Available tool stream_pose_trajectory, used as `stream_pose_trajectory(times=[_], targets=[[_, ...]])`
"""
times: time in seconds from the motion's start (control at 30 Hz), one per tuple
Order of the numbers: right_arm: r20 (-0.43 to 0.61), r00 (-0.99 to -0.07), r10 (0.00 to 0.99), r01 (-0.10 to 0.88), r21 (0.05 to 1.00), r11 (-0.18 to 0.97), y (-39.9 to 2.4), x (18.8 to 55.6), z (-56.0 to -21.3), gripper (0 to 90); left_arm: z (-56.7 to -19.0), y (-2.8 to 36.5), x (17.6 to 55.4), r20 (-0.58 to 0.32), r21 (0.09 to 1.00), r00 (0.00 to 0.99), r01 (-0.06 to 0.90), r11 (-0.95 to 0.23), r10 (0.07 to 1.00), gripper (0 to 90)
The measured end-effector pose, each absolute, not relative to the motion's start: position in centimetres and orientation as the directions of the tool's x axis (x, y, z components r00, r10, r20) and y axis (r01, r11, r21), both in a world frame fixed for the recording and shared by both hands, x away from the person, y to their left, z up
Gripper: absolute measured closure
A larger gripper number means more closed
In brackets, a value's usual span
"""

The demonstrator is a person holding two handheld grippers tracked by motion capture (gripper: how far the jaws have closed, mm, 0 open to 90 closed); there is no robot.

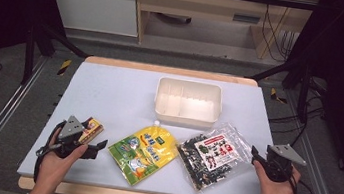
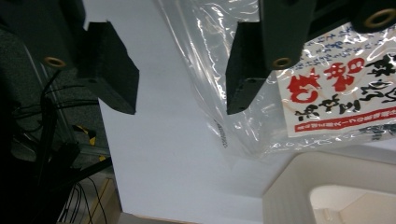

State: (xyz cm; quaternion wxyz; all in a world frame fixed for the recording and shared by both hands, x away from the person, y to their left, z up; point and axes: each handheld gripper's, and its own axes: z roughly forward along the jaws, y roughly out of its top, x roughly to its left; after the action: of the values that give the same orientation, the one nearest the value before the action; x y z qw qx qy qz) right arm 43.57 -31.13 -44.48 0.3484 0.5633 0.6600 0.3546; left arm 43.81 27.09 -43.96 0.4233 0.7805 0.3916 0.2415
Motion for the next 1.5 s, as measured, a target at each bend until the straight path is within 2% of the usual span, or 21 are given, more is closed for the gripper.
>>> stream_pose_trajectory(times=[0.03, 0.07, 0.1, 0.17, 0.33, 0.77, 1.0, 1.17, 1.23, 1.37, 1.5], targets=[[-0.052, -0.129, 0.990, 0.503, 0.857, 0.110, -31.7, 43.6, -44.8, 56.8, -44.0, 27.0, 43.8, 0.048, 0.850, 0.575, 0.406, -0.336, 0.817, 6.5], [-0.052, -0.129, 0.990, 0.503, 0.857, 0.110, -31.7, 43.6, -44.8, 56.8, -44.0, 27.0, 43.8, 0.048, 0.850, 0.575, 0.406, -0.336, 0.817, 6.7], [-0.036, -0.140, 0.989, 0.518, 0.849, 0.104, -32.2, 43.8, -45.2, 64.3, -44.0, 27.0, 43.9, 0.047, 0.846, 0.579, 0.411, -0.341, 0.814, 7.0], [-0.012, -0.151, 0.988, 0.527, 0.845, 0.091, -32.7, 44.1, -45.7, 67.8, -44.0, 26.9, 43.9, 0.053, 0.844, 0.581, 0.409, -0.347, 0.812, 8.0], [0.038, -0.172, 0.984, 0.546, 0.835, 0.063, -32.9, 44.5, -46.3, 68.6, -44.0, 26.9, 43.8, 0.053, 0.845, 0.580, 0.407, -0.346, 0.813, 8.3], [0.161, -0.198, 0.967, 0.629, 0.777, -0.001, -33.4, 44.5, -47.7, 59.3, -44.0, 26.9, 43.6, 0.066, 0.840, 0.585, 0.405, -0.362, 0.808, 9.4], [0.177, -0.201, 0.963, 0.640, 0.768, -0.007, -33.5, 44.5, -48.1, 56.4, -44.0, 26.8, 43.6, 0.074, 0.836, 0.588, 0.403, -0.372, 0.805, 9.5], [0.168, -0.223, 0.960, 0.646, 0.763, 0.017, -33.4, 44.4, -47.9, 65.1, -44.0, 26.8, 43.6, 0.077, 0.836, 0.587, 0.403, -0.373, 0.806, 9.7], [0.107, -0.235, 0.966, 0.645, 0.760, 0.072, -33.2, 44.2, -47.7, 74.8, -44.0, 26.7, 43.6, 0.078, 0.835, 0.588, 0.403, -0.375, 0.805, 9.9], [0.076, -0.254, 0.964, 0.644, 0.757, 0.110, -33.0, 44.1, -47.7, 75.9, -44.0, 26.7, 43.6, 0.079, 0.834, 0.589, 0.402, -0.377, 0.804, 10.0], [0.086, -0.251, 0.964, 0.642, 0.760, 0.099, -33.1, 44.1, -47.9, 73.1, -44.0, 26.7, 43.6, 0.082, 0.835, 0.588, 0.401, -0.378, 0.805, 10.2]])
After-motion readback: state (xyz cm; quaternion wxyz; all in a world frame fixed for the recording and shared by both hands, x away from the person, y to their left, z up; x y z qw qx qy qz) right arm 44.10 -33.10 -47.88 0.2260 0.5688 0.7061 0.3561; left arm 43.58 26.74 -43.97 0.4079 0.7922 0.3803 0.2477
